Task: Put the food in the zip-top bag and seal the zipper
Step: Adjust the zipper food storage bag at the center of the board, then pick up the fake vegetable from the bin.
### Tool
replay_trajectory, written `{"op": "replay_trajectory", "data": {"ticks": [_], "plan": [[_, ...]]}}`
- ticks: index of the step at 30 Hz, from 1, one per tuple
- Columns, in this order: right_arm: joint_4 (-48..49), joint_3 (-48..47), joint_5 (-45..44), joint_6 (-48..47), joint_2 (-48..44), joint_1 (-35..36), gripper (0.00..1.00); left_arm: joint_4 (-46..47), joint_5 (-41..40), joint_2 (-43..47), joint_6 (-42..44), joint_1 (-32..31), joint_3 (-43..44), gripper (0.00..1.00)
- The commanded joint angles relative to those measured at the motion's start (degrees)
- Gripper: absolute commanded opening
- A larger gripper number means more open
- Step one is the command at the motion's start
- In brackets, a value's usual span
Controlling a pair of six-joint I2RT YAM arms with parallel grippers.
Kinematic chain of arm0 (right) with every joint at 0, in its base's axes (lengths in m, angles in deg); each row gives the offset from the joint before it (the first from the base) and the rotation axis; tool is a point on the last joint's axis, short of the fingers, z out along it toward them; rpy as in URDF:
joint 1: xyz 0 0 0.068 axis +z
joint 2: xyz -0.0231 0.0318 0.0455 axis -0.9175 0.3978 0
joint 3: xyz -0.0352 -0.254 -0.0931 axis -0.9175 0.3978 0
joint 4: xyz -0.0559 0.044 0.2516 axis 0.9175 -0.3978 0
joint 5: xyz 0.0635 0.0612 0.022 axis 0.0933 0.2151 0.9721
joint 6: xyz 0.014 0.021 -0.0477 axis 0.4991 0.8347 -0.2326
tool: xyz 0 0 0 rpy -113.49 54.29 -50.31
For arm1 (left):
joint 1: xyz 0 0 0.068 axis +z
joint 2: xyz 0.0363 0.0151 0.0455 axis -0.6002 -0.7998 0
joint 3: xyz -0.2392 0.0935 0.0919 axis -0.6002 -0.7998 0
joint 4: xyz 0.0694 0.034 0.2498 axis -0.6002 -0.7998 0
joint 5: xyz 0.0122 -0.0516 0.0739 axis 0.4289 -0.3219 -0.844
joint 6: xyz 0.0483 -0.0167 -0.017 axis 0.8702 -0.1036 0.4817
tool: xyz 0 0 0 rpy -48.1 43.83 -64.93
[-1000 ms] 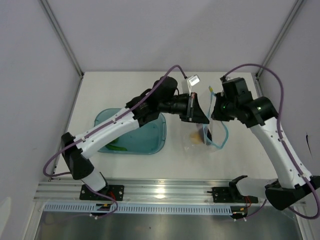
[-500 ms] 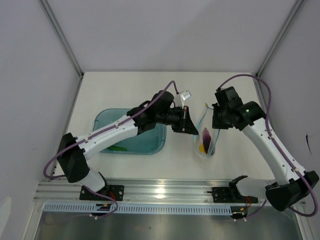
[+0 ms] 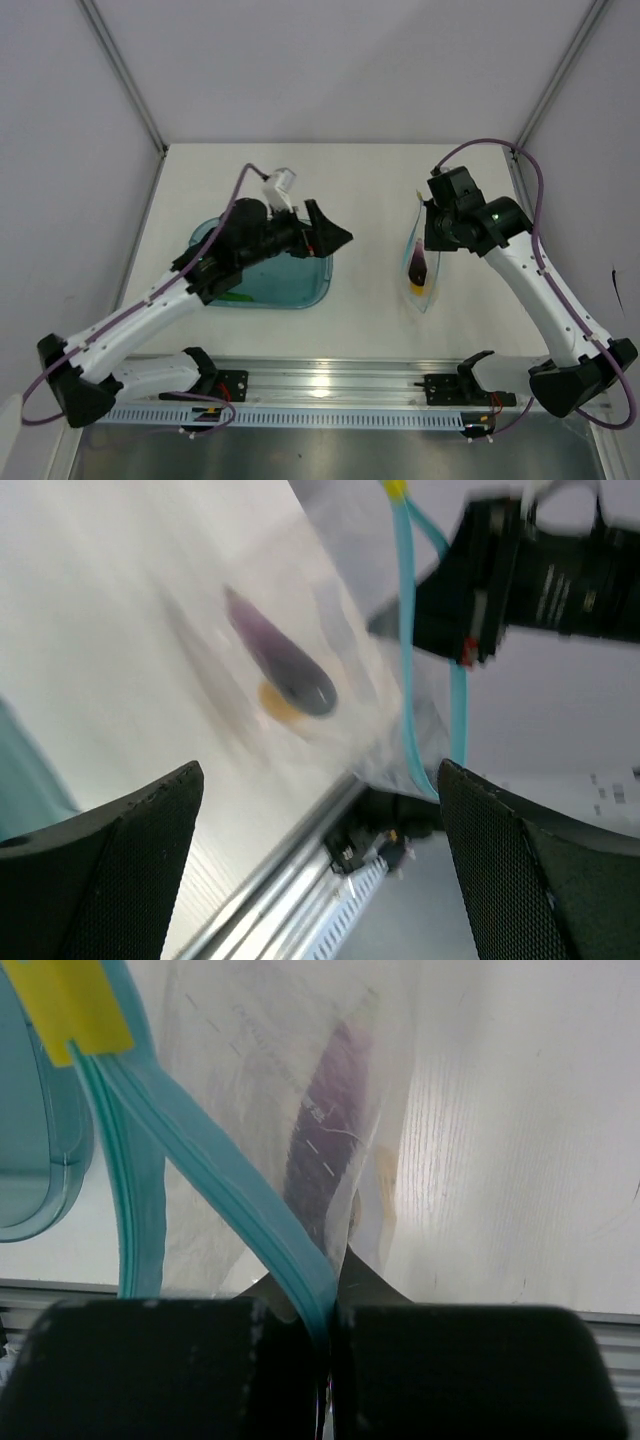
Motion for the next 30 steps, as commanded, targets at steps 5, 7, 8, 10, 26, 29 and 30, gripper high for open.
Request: {"op": "replay_trajectory", "data": {"ticks": [5, 7, 8, 10, 26, 29, 30], "plan": [[2.56, 1.22, -0.19, -0.47, 1.49, 1.24, 0.00, -22.24, -25.90, 5.26, -4.56, 12.95, 0.62, 0.99], [2.73, 1.30, -0.19, -0.56, 1.66, 1.59, 0.00, -28.47, -26.08, 4.02, -5.61, 18.40, 0.89, 1.00], [2.73, 1.30, -0.27, -0.56, 1.67, 1.76, 0.00, -29.29, -25.13, 3.14, -5.53, 20.17, 0.54, 1.00], [3.00, 1.57, -0.10, -0.65, 1.84, 1.85, 0.00, -29.57, -23.02, 2.52, -4.92, 25.43, -2.69, 1.00], [4.40, 4.20, 0.69, 0.14, 2.02, 4.49, 0.00, -31.59, -26.78, -4.77, -10.97, 39.35, -12.03, 1.00], [4.32, 4.20, 0.43, 0.23, 2.02, 4.66, 0.00, -31.41, -27.22, -7.49, -11.42, 40.05, -10.98, 1.00], [4.40, 4.20, 0.25, 0.23, 2.10, 4.75, 0.00, -30.80, -27.31, -9.59, -11.85, 40.58, -10.28, 0.99]]}}
